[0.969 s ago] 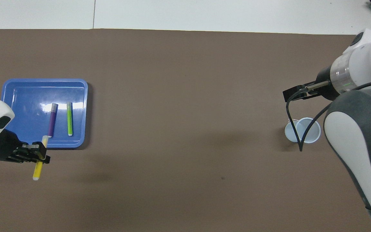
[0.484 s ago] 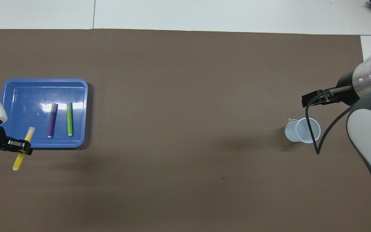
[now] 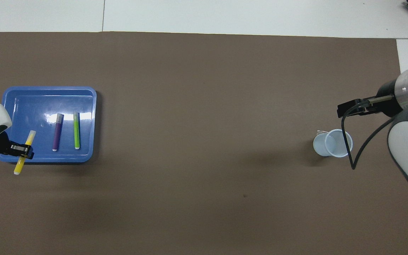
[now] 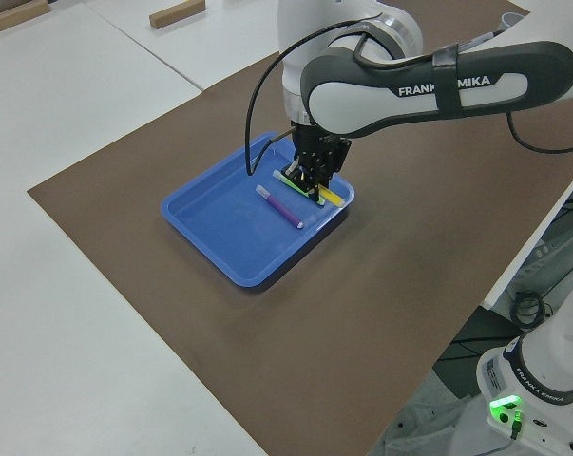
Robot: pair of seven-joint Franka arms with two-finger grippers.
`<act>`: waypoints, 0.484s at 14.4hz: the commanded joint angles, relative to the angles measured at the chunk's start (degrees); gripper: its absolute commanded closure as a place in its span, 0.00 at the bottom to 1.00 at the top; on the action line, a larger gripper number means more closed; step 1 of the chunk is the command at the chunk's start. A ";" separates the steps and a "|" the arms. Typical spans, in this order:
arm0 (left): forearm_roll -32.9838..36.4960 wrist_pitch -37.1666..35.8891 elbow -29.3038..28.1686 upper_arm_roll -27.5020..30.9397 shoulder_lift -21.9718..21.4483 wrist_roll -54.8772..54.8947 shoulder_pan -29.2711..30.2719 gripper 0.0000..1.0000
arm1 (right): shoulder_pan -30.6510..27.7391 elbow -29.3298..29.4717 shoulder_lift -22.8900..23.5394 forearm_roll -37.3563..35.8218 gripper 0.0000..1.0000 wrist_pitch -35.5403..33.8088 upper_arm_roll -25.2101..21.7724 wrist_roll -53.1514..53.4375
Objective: Right arm passes pens to left for tray arrangement
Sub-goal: 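Lower the yellow pen into the tray and open the left gripper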
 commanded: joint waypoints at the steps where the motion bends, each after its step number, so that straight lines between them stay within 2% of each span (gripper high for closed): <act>1: 1.66 3.85 -0.64 -0.39 1.65 1.05 0.95 1.00 | -0.67 -3.45 -2.57 -1.46 0.00 1.12 0.53 -1.25; 7: 4.03 12.20 -0.46 -0.30 7.45 0.96 2.01 1.00 | -1.54 -3.28 -2.31 -1.90 0.00 2.44 0.53 -1.60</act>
